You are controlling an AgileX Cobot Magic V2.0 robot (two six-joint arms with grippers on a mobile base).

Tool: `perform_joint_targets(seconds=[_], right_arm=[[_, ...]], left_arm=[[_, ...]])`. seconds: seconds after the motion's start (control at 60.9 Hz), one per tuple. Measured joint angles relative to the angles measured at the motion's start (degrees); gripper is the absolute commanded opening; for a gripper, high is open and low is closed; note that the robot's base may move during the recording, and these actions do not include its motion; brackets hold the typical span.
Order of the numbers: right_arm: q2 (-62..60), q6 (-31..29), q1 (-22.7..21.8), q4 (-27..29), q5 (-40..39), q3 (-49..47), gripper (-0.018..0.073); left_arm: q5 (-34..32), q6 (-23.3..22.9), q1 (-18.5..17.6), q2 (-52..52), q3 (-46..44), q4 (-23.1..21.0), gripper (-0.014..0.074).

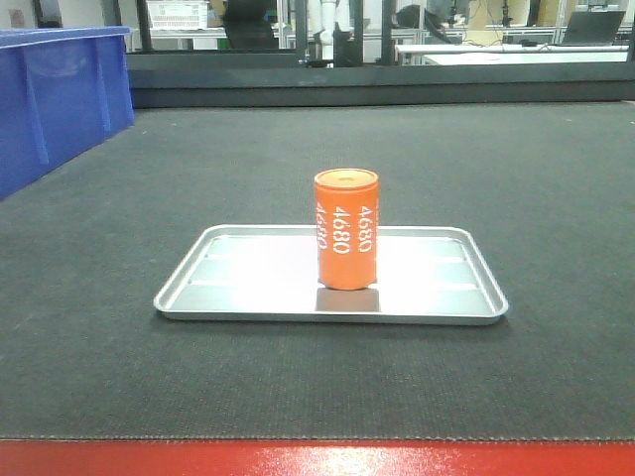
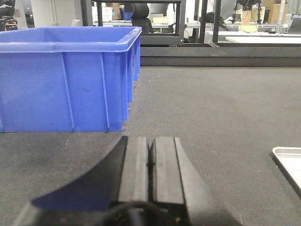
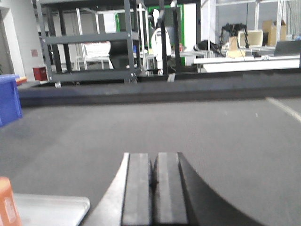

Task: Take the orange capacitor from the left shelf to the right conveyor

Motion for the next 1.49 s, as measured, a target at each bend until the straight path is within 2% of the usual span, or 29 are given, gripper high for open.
perform_joint_targets(seconds=[0.492,0.804,1.493], right_arm=[[-2.51,-0.23,-0.08,-1.44,-0.57,2.58,0.0051],[-2.51,-0.27,-4.11,-1.44,-0.57,2.58,0.0051],[-2.51,-0.37,-4.23,-1.44,-0.57,2.58,0.0049]], left_arm=[[0.00,0.00,0.00,0.00,0.00,0.00,-0.0105],[0.00,0.00,0.00,0.00,0.00,0.00,-0.0105],[0.32,0.00,0.00,0.00,0.00,0.00,-0.0105]])
